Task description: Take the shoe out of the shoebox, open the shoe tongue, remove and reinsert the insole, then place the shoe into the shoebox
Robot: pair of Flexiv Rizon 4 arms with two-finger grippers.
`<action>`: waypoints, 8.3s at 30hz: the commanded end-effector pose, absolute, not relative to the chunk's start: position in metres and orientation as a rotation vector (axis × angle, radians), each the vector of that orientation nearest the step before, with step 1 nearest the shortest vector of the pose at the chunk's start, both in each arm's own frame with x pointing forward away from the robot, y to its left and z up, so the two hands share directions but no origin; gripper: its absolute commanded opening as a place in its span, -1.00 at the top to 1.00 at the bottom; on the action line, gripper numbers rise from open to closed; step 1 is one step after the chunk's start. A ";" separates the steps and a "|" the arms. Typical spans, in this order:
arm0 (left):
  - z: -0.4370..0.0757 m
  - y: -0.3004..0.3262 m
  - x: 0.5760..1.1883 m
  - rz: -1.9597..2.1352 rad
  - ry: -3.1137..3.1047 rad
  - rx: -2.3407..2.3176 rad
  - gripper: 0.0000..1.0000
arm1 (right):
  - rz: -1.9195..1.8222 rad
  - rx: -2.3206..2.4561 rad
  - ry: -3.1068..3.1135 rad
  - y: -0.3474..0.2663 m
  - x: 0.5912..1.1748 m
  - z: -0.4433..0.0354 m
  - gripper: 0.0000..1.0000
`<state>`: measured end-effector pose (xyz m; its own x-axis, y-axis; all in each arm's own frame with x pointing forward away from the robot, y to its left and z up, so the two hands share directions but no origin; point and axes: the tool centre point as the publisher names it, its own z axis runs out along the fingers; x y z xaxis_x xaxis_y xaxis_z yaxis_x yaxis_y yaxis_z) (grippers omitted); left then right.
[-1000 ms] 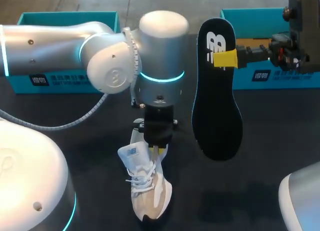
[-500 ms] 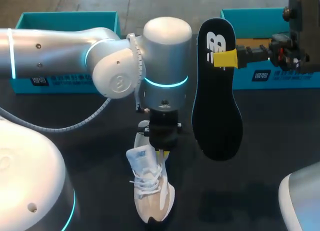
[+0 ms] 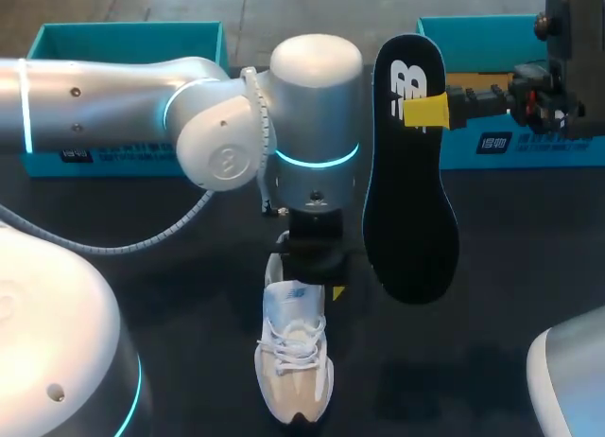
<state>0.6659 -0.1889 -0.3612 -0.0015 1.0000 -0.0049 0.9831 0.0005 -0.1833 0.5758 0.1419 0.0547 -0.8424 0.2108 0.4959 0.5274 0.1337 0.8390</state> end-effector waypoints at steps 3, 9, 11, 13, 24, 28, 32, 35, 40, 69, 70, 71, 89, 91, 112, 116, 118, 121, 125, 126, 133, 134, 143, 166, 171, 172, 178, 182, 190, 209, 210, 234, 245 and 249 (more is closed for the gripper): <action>-0.352 -0.183 0.666 0.266 -2.170 -2.136 -0.95 | -1.763 -0.720 -2.157 0.145 0.579 0.057 1.00; -0.337 -0.187 0.673 0.391 -2.288 -2.127 -1.00 | -1.763 -0.720 -2.157 0.145 0.579 0.057 1.00; -0.330 -0.189 0.676 0.456 -2.337 -2.125 -1.00 | -1.763 -0.720 -2.157 0.145 0.579 0.057 1.00; -0.321 -0.191 0.680 0.527 -2.366 -2.108 -1.00 | -1.763 -0.720 -2.157 0.145 0.579 0.057 1.00; -0.272 -0.187 0.697 0.995 -2.475 -2.102 -1.00 | -1.763 -0.720 -2.157 0.145 0.579 0.057 1.00; -0.257 -0.181 0.700 1.161 -2.467 -2.123 -1.00 | -1.763 -0.720 -2.157 0.145 0.579 0.057 1.00; -0.242 -0.175 0.704 1.316 -2.473 -2.130 -1.00 | -1.763 -0.720 -2.157 0.145 0.579 0.057 1.00; -0.233 -0.170 0.706 1.419 -2.470 -2.145 -1.00 | -1.763 -0.720 -2.157 0.145 0.579 0.057 1.00; -0.223 -0.163 0.708 1.620 -2.461 -2.159 -1.00 | -1.763 -0.720 -2.157 0.145 0.579 0.057 1.00; -0.185 -0.156 0.726 2.252 -2.331 -2.111 -1.00 | -1.763 -0.720 -2.157 0.145 0.579 0.057 1.00; -0.182 -0.156 0.728 2.260 -2.328 -2.110 -1.00 | -1.763 -0.720 -2.157 0.145 0.579 0.057 1.00; -0.181 -0.156 0.729 2.265 -2.323 -2.112 -1.00 | -1.763 -0.720 -2.157 0.145 0.579 0.057 1.00; -0.166 -0.148 0.743 2.601 -2.185 -2.272 -1.00 | -1.763 -0.720 -2.157 0.145 0.579 0.057 1.00; -0.166 -0.148 0.743 2.601 -2.185 -2.272 -1.00 | -1.763 -0.720 -2.157 0.145 0.579 0.057 1.00; -0.166 -0.148 0.743 2.601 -2.185 -2.272 -1.00 | -1.664 -0.697 -2.010 0.134 0.653 0.059 1.00; -0.166 -0.148 0.743 2.601 -2.185 -2.272 -1.00 | -1.619 -0.709 -1.972 0.129 0.681 0.052 1.00; -0.166 -0.148 0.743 2.601 -2.185 -2.272 -1.00 | -1.602 -0.719 -1.954 0.126 0.695 0.047 1.00; -0.166 -0.148 0.743 2.601 -2.185 -2.272 -1.00 | -1.568 -0.739 -1.930 0.122 0.714 0.045 1.00; -0.166 -0.148 0.743 2.601 -2.185 -2.272 -1.00 | -1.538 -0.759 -1.909 0.114 0.737 0.044 1.00; -0.166 -0.148 0.743 2.601 -2.185 -2.272 -1.00 | -1.533 -0.762 -1.909 0.111 0.742 0.045 1.00; -0.166 -0.148 0.743 2.601 -2.185 -2.272 -1.00 | -1.465 -0.825 -1.886 0.097 0.765 0.039 1.00; -0.166 -0.148 0.743 2.601 -2.185 -2.272 -1.00 | -1.465 -0.825 -1.886 0.097 0.765 0.039 1.00; -0.166 -0.148 0.743 2.601 -2.185 -2.272 -1.00 | -1.465 -0.825 -1.886 0.097 0.765 0.039 1.00; -0.166 -0.148 0.743 2.601 -2.185 -2.272 -1.00 | -1.391 -0.931 -1.645 0.094 0.785 -0.022 1.00; -0.166 -0.148 0.743 2.601 -2.185 -2.272 -1.00 | -1.381 -0.924 -1.599 0.095 0.786 -0.026 1.00; -0.166 -0.148 0.743 2.601 -2.185 -2.272 -1.00 | -1.381 -0.924 -1.599 0.095 0.786 -0.026 1.00; -0.166 -0.148 0.743 2.601 -2.185 -2.272 -1.00 | -1.381 -0.924 -1.599 0.095 0.786 -0.026 1.00; -0.166 -0.148 0.743 2.601 -2.185 -2.272 -1.00 | -1.381 -0.924 -1.599 0.095 0.786 -0.026 1.00; -0.166 -0.148 0.743 2.601 -2.185 -2.272 -1.00 | -1.340 -0.932 -1.566 0.100 0.793 -0.041 1.00; -0.166 -0.148 0.743 2.601 -2.185 -2.272 -1.00 | -1.273 -1.051 -1.418 0.113 0.817 -0.108 1.00; -0.166 -0.148 0.743 2.601 -2.185 -2.272 -1.00 | -1.273 -1.051 -1.418 0.113 0.817 -0.108 1.00; -0.166 -0.148 0.743 2.601 -2.185 -2.272 -1.00 | -1.202 -1.054 -1.358 0.147 0.837 -0.114 1.00; -0.166 -0.148 0.743 2.601 -2.185 -2.272 -1.00 | -1.147 -1.138 -1.266 0.152 0.841 -0.120 1.00; -0.166 -0.148 0.743 2.601 -2.185 -2.272 -1.00 | -1.134 -1.161 -1.243 0.152 0.841 -0.119 1.00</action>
<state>0.7440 -0.1466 -0.1650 -0.0978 -0.0423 -0.9943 0.9866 -0.1352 -0.0913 0.8445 0.1518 -0.1218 0.0070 -0.0001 1.0000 0.9957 0.0920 -0.0069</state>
